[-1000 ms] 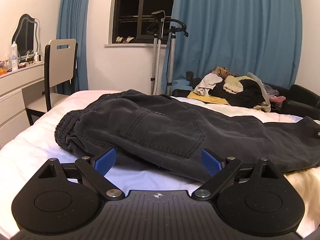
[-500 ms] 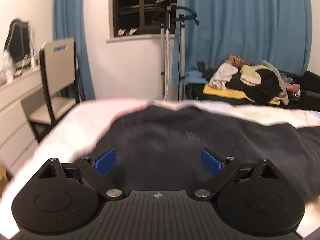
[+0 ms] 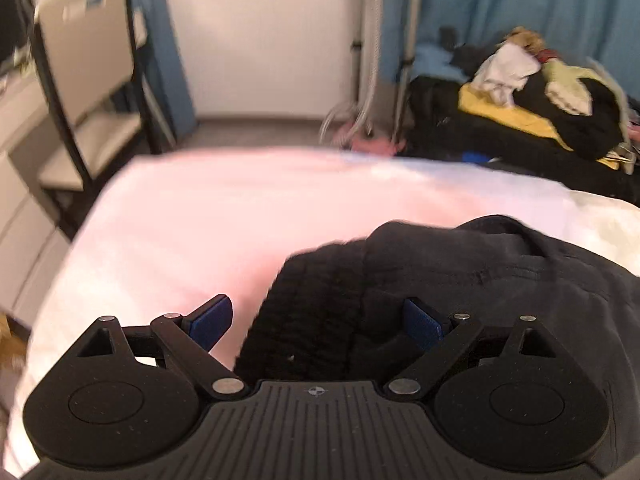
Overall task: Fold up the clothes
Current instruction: 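Move the left gripper to the waistband and close it on the waistband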
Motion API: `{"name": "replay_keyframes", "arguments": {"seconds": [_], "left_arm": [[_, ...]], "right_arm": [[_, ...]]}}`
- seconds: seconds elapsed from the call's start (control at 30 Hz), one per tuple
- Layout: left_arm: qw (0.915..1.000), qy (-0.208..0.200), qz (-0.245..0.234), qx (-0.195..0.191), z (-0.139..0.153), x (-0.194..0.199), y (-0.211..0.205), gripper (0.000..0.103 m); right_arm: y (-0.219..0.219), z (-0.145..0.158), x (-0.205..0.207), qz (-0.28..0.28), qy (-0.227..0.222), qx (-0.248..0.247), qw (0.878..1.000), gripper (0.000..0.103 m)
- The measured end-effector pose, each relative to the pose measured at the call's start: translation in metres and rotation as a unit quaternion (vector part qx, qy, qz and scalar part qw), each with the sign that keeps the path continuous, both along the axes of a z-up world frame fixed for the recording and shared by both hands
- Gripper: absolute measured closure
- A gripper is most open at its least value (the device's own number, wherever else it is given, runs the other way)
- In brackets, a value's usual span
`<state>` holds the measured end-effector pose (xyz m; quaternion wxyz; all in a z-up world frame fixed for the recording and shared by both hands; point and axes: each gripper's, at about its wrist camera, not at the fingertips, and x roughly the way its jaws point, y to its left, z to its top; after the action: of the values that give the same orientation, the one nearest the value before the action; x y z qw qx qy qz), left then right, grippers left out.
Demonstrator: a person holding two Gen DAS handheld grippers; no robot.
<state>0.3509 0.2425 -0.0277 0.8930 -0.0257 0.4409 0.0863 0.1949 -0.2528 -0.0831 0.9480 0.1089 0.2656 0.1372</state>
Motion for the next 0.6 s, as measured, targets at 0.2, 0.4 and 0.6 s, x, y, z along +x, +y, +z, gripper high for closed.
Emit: {"name": "replay_keyframes", "arguments": {"seconds": [0.2,0.4,0.6], "left_arm": [[0.9992,-0.031,-0.004,0.025,0.016,-0.020,-0.016,0.054],[0.9922,-0.104,-0.033,0.059,0.088,-0.088,-0.065,0.071],[0.9788,-0.189,-0.060,0.053,0.145,-0.200,-0.112,0.077]], "right_arm": [[-0.002,-0.006,0.007,-0.009,-0.004,-0.007,1.000,0.008],[-0.002,0.001,-0.003,-0.015,-0.029,-0.029,0.999,0.008],[-0.008,0.022,-0.027,-0.012,-0.069,-0.038,0.997,0.008]]}}
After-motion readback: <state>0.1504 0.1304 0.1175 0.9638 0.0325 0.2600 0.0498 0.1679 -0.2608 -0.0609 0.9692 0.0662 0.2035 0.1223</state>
